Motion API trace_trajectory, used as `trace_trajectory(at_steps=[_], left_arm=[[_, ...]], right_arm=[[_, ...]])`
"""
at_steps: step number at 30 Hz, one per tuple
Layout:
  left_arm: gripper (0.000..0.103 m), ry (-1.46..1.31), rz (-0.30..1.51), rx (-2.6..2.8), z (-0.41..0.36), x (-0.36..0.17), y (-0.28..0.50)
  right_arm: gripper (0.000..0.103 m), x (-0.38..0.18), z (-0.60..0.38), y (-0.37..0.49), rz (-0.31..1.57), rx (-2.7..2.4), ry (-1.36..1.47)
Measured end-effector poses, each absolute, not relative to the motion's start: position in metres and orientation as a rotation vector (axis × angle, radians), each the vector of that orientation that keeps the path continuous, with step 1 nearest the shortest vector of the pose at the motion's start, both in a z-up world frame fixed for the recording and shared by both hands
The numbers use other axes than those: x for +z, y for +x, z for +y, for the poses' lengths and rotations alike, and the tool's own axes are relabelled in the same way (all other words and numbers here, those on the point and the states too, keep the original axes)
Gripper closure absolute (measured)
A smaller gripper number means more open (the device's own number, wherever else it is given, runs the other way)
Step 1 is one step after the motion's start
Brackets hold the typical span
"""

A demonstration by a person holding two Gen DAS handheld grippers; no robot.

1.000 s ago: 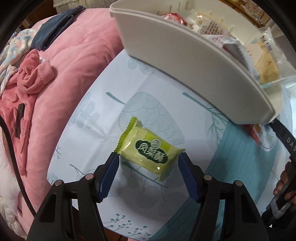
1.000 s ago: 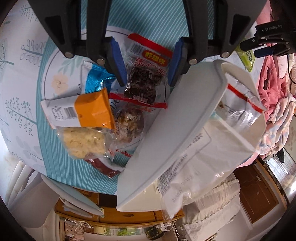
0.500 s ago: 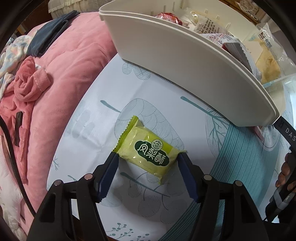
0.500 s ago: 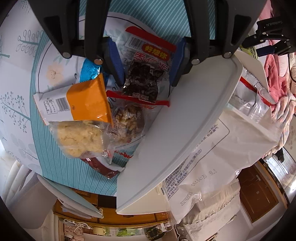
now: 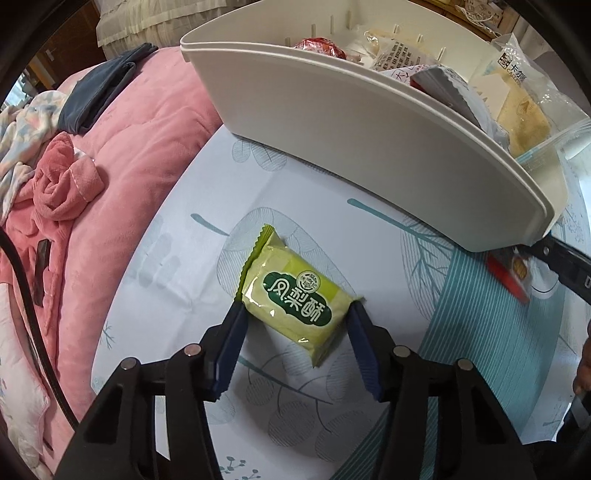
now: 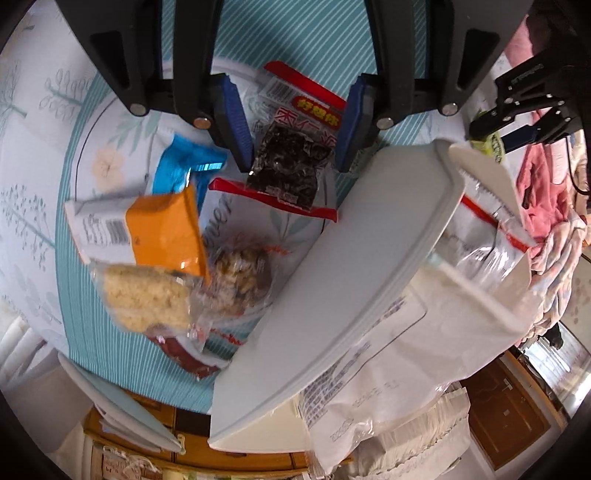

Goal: Organize snacks
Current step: 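Grasp the red-labelled dark snack bag with the right gripper while the left lifts the green packet, then carry both packets over the white tray and open both grippers to drop them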

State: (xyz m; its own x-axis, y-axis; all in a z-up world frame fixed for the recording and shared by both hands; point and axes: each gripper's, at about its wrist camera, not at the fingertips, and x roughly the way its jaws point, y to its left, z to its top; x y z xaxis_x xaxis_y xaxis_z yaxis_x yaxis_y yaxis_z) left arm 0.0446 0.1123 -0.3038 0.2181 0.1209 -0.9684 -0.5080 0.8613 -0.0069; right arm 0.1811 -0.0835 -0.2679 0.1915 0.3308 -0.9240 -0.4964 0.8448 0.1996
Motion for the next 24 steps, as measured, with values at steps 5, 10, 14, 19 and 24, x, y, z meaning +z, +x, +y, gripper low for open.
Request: trace_trajectory(at_steps=[5, 10, 14, 19, 24], left_arm=[[0.05, -0.379, 1.302, 0.452, 0.104, -0.302, 0.038], [0.051, -0.409, 1.322, 0.446, 0.091, -0.297, 0.03], [0.051, -0.42, 1.294, 0.411, 0.074, -0.28, 0.026], [0.051, -0.415, 1.239, 0.361, 0.059, -0.253, 0.028], [0.051, -0.419, 1.184, 0.317, 0.048, -0.226, 0.031]], right_arm=[[0.058, -0.267, -0.098, 0.168, 1.335, 0.552, -0.093], [0.058, -0.262, -0.119, 0.151, 1.378, 0.521, -0.049], [0.058, -0.256, -0.137, 0.133, 1.402, 0.495, -0.034], [0.058, -0.248, -0.156, 0.113, 1.42, 0.51, -0.006], [0.057, -0.233, -0.157, 0.093, 1.402, 0.538, -0.063]])
